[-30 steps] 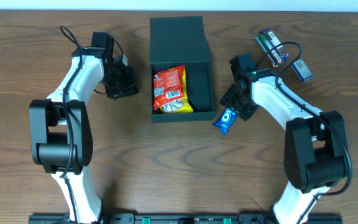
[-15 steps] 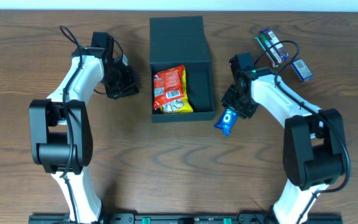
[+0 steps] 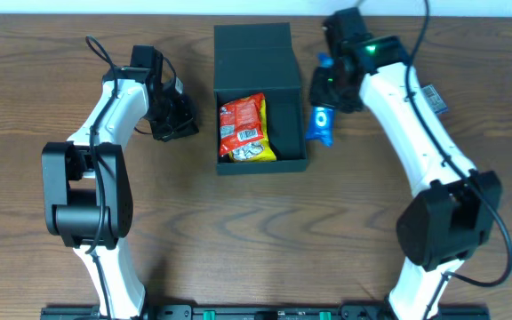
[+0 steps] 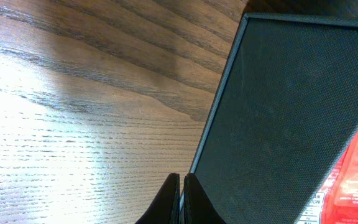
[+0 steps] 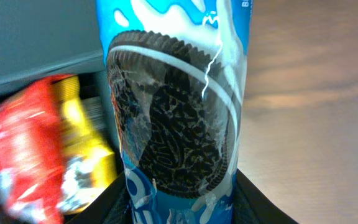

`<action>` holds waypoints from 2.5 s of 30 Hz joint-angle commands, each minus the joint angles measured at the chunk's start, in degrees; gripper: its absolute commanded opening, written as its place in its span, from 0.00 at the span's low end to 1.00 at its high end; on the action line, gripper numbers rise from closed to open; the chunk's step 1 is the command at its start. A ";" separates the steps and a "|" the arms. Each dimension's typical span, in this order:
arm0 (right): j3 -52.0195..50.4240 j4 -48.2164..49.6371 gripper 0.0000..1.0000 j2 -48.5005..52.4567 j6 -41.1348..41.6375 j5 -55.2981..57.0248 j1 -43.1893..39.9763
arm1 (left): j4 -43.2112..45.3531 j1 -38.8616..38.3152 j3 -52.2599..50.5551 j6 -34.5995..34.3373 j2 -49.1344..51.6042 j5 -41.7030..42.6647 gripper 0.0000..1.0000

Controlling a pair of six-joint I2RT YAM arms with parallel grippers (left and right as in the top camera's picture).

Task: Pack container
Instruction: 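Carry the Oreo pack over the box and lower it in, then push the Oreo pack down beside the bags with the right gripper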

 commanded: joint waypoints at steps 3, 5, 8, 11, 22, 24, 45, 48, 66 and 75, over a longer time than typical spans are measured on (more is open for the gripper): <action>1.07 1.92 0.33 0.74 -5.31 -1.64 6.01 | -0.22 0.17 -0.24 0.20 0.87 -0.15 0.06; 1.07 2.69 0.34 1.66 -6.14 -1.64 7.19 | -0.24 0.17 -0.24 0.20 0.87 -0.15 0.06; 1.07 3.85 0.34 3.69 -6.32 -1.66 8.44 | -0.28 0.17 -0.24 0.20 0.87 -0.13 0.06; 1.07 3.91 0.35 6.86 -6.32 -1.66 8.98 | -0.46 0.17 -0.24 0.20 0.87 -0.13 0.06; 1.01 3.93 0.37 10.56 -5.81 -3.02 9.11 | -0.46 0.17 -0.24 0.20 0.87 -0.13 0.06; 0.96 3.78 0.38 10.75 -5.62 -3.45 9.11 | -0.46 0.17 -0.24 0.20 0.87 -0.13 0.06; 0.96 3.23 0.46 14.29 -2.62 -1.90 9.25 | -0.46 0.17 -0.24 0.17 0.87 0.02 0.06; 0.96 4.39 0.77 14.29 -2.64 -1.33 9.29 | -0.46 0.17 -0.24 0.17 0.87 0.02 0.06; 4.28 -0.13 0.27 4.61 -2.69 2.21 8.61 | -0.39 0.17 -0.24 0.17 0.87 -0.13 0.06; 2.36 -4.59 0.01 6.62 -6.12 4.39 8.92 | -0.20 0.17 -0.24 0.17 0.87 -0.13 0.06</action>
